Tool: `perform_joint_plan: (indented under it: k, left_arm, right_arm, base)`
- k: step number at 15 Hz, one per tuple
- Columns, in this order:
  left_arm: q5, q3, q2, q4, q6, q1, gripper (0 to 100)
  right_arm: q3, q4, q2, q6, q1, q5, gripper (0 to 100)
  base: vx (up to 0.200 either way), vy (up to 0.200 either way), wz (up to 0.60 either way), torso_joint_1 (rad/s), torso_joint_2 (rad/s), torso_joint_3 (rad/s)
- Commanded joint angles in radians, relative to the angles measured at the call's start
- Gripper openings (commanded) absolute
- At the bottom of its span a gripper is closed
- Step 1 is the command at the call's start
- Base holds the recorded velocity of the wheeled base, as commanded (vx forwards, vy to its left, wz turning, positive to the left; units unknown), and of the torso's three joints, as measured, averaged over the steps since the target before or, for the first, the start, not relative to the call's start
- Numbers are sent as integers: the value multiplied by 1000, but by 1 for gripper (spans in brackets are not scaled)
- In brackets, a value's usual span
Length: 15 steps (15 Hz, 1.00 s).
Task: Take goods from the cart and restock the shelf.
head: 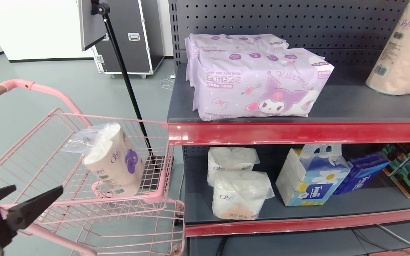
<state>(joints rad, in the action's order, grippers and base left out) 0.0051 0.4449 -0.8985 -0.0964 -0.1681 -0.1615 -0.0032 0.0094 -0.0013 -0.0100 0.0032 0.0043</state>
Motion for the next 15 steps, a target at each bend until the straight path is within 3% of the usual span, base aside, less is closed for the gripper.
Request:
perform_joint_plan:
  k: [1, 5, 9, 15]
  left_arm:
    - [42, 3, -300, -121, -7, -44, 100]
    - [81, -12, -441, -233, -10, -36, 100]
    - [147, -28, -589, -460, -10, -1, 100]
    - [141, -37, -726, -652, -25, 16, 100]
  right_arm:
    - [0, 0, 1, -1, 0, 0, 100]
    - [0, 0, 1, -1, 0, 0, 100]
    - [0, 0, 1, -1, 0, 0, 100]
    - [0, 0, 1, -1, 0, 0, 100]
  base:
    - [0, 0, 0, 0, 0, 0]
    - [0, 0, 0, 0, 0, 0]
    - [0, 0, 0, 0, 0, 0]
    - [0, 0, 0, 0, 0, 0]
